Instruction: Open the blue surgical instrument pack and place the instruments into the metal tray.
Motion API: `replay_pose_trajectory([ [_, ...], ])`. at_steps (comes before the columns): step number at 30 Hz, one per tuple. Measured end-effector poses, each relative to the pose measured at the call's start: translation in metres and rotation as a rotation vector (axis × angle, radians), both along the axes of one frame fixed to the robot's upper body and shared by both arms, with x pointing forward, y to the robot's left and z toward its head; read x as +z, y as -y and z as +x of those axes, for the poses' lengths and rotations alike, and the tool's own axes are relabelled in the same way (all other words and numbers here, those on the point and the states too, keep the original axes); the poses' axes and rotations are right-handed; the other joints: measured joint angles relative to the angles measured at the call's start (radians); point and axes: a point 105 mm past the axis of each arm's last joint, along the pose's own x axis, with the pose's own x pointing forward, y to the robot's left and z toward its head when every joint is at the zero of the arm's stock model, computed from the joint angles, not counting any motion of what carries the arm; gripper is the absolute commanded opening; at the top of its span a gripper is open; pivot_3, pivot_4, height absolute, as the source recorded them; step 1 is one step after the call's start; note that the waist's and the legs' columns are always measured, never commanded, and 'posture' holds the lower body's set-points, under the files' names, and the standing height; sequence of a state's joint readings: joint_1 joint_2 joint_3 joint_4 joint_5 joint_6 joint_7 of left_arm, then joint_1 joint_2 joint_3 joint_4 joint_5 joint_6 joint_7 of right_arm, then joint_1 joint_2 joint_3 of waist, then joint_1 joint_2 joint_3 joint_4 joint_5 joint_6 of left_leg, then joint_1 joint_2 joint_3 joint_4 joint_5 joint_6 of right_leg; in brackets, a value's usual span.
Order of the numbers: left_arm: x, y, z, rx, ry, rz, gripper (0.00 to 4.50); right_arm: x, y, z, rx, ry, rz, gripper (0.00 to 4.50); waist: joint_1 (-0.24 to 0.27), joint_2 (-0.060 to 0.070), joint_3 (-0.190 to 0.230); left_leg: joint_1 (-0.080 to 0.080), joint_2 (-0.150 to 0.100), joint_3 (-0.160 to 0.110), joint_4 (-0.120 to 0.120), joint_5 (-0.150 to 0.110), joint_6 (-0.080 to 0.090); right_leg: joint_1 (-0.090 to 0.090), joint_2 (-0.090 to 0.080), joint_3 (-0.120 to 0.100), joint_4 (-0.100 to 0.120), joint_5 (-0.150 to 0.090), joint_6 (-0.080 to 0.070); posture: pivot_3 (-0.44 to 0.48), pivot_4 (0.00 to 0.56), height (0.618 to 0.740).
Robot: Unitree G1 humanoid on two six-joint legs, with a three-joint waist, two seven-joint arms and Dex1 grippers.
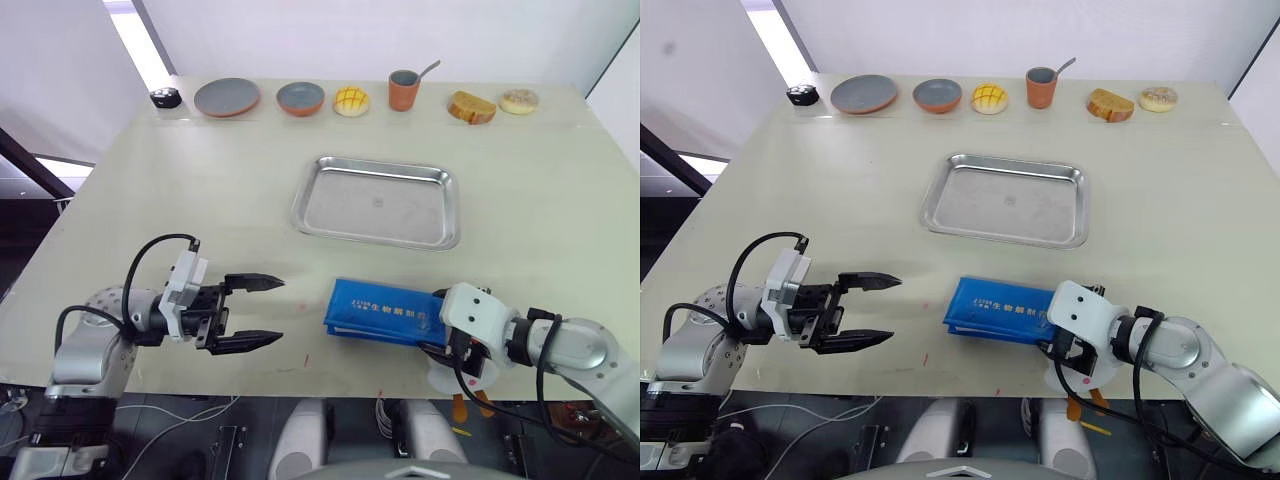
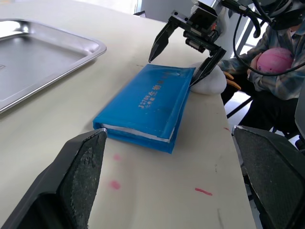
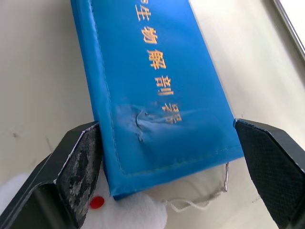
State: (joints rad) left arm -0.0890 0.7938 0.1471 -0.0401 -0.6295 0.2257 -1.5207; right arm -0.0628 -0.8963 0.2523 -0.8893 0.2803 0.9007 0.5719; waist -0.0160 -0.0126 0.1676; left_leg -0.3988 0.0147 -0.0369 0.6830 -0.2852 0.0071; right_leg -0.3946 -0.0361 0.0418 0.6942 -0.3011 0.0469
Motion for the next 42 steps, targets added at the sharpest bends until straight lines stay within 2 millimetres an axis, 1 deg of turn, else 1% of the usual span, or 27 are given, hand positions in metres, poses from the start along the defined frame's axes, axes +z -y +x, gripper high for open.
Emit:
replay_pose_trajectory([
  [1,0.000,0.000,0.000,0.000,-0.001,0.000,4.50,-0.001,-0.001,0.000,0.002,0.000,-0.003,3.67,0.000,0.000,0.000,0.000,0.000,0.000,0.000,0.000,0.000,0.000,0.000,0.000,0.000,0.000,0.000,0.000,0.150,0.740],
  [2,0.001,0.000,0.001,-0.001,0.000,0.000,4.50,-0.002,-0.001,-0.001,0.008,0.003,-0.006,3.22,0.000,0.000,0.000,0.000,0.000,0.000,0.000,0.000,0.000,0.000,0.000,0.000,0.000,0.000,0.000,0.000,0.150,0.740],
  [3,0.001,0.000,0.001,-0.001,0.001,0.001,4.50,-0.002,-0.002,-0.001,0.011,0.005,-0.009,2.68,0.000,0.000,0.000,0.000,0.000,0.000,0.000,0.000,0.000,0.000,0.000,0.000,0.000,0.000,0.000,0.000,0.150,0.740],
  [4,0.002,0.000,0.001,-0.001,0.001,0.001,4.50,-0.003,-0.002,-0.001,0.014,0.007,-0.015,2.31,0.000,0.000,0.000,0.000,0.000,0.000,0.000,0.000,0.000,0.000,0.000,0.000,0.000,0.000,0.000,0.000,0.150,0.740],
  [5,0.002,0.000,0.001,-0.002,0.001,0.001,4.50,-0.005,-0.003,-0.002,0.020,0.009,-0.023,1.74,0.000,0.000,0.000,0.000,0.000,0.000,0.000,0.000,0.000,0.000,0.000,0.000,0.000,0.000,0.000,0.000,0.150,0.740],
  [6,0.002,0.001,0.001,-0.001,-0.001,0.001,4.50,-0.006,-0.005,-0.003,0.028,0.007,-0.025,1.37,0.000,0.000,0.000,0.000,0.000,0.000,0.000,0.000,0.000,0.000,0.000,0.000,0.000,0.000,0.000,0.000,0.150,0.740],
  [7,0.002,0.001,0.002,-0.001,-0.001,0.001,4.50,-0.007,-0.005,-0.004,0.031,0.007,-0.024,0.81,0.000,0.000,0.000,0.000,0.000,0.000,0.000,0.000,0.000,0.000,0.000,0.000,0.000,0.000,0.000,0.000,0.150,0.740],
  [9,0.002,0.001,0.002,-0.001,0.000,0.001,4.50,-0.008,-0.005,-0.003,0.038,0.012,-0.033,0.16,-0.001,0.000,0.000,0.000,0.000,0.000,0.000,0.000,0.000,0.000,0.000,0.000,0.000,0.000,0.000,0.000,0.150,0.740],
  [13,0.003,0.002,0.002,-0.003,-0.004,0.001,4.50,-0.014,-0.003,-0.002,0.055,0.008,-0.069,0.16,0.000,0.000,0.000,0.000,0.000,0.000,0.000,0.000,0.000,0.000,0.000,0.000,0.000,0.000,0.000,0.000,0.150,0.740],
  [18,0.004,0.003,0.002,0.001,0.000,0.003,4.50,-0.010,-0.005,0.001,0.073,0.015,-0.069,0.16,0.000,0.000,0.000,0.000,0.000,0.000,0.001,0.000,0.000,0.000,0.000,0.000,0.000,0.000,0.000,0.000,0.150,0.740],
  [20,0.004,0.003,0.003,0.005,0.001,0.003,4.50,-0.006,-0.009,0.002,0.071,-0.009,-0.024,0.16,-0.001,0.000,0.000,0.000,0.000,0.000,0.001,0.000,0.000,0.000,0.001,0.000,0.001,0.000,0.000,0.000,0.150,0.740],
  [24,0.004,0.003,0.003,0.007,0.001,0.004,4.50,0.011,-0.013,0.005,0.089,-0.057,0.064,0.16,-0.001,0.000,0.000,0.000,0.001,-0.001,0.000,0.000,0.000,0.000,0.001,0.000,0.001,0.000,0.000,0.000,0.150,0.740],
  [28,0.005,0.005,0.004,0.010,0.007,0.002,4.50,0.035,-0.014,0.012,0.158,-0.174,0.156,0.16,-0.001,0.000,0.000,0.000,0.001,0.000,0.000,0.000,0.000,0.000,0.001,0.000,0.001,0.000,0.000,0.000,0.150,0.740],
  [30,0.005,0.005,0.004,0.018,0.006,0.002,4.50,0.039,-0.012,0.012,0.189,-0.265,0.177,0.16,0.000,0.000,0.000,0.000,0.001,-0.001,0.000,0.000,0.000,0.000,0.001,0.000,0.000,0.000,0.000,0.000,0.150,0.740],
  [31,0.005,0.005,0.004,0.019,0.003,0.002,4.50,0.044,-0.006,0.012,0.209,-0.358,0.200,0.16,0.001,0.000,0.000,0.000,0.001,-0.001,0.000,0.000,0.000,0.000,0.000,0.000,0.000,0.000,0.000,0.000,0.150,0.740],
  [32,0.004,0.005,0.004,0.019,0.003,0.002,4.50,0.044,-0.006,0.012,0.211,-0.363,0.202,0.16,0.003,0.000,0.000,0.000,0.001,-0.001,0.000,0.000,0.000,0.000,0.000,-0.001,-0.001,0.000,0.000,0.000,0.150,0.740],
  [35,0.004,0.006,0.003,0.026,-0.001,0.003,4.50,0.042,-0.001,0.013,0.241,-0.466,0.222,0.16,0.001,0.000,0.000,0.000,0.000,0.001,0.000,0.000,0.000,0.000,0.000,0.000,-0.001,0.000,0.000,0.000,0.150,0.740],
  [37,0.005,0.007,0.003,0.029,0.005,0.004,4.50,0.042,0.006,0.019,0.235,-0.522,0.242,0.16,0.000,0.000,0.000,0.000,0.000,0.001,0.000,0.000,0.000,0.000,-0.001,0.000,0.000,0.000,0.000,0.000,0.150,0.740],
  [39,0.003,0.007,0.001,0.033,-0.001,0.003,4.50,0.040,0.010,0.026,0.242,-0.559,0.263,0.16,-0.001,0.000,0.000,0.000,0.001,0.001,0.000,0.000,0.000,0.000,0.000,0.000,0.000,0.000,0.000,0.000,0.150,0.740],
  [40,0.002,0.008,0.001,0.037,-0.004,-0.004,4.50,0.038,0.012,0.031,0.259,-0.573,0.269,0.16,0.000,0.000,0.000,0.000,0.001,0.001,0.000,0.000,0.000,0.000,0.000,0.000,0.000,0.000,0.000,0.000,0.150,0.740],
  [42,0.002,0.008,0.002,0.042,-0.003,-0.007,4.50,0.037,0.014,0.035,0.277,-0.566,0.257,0.16,0.000,0.000,0.000,0.000,0.001,0.000,0.000,0.000,0.000,0.000,0.000,0.000,0.000,0.000,0.000,0.000,0.150,0.740],
])
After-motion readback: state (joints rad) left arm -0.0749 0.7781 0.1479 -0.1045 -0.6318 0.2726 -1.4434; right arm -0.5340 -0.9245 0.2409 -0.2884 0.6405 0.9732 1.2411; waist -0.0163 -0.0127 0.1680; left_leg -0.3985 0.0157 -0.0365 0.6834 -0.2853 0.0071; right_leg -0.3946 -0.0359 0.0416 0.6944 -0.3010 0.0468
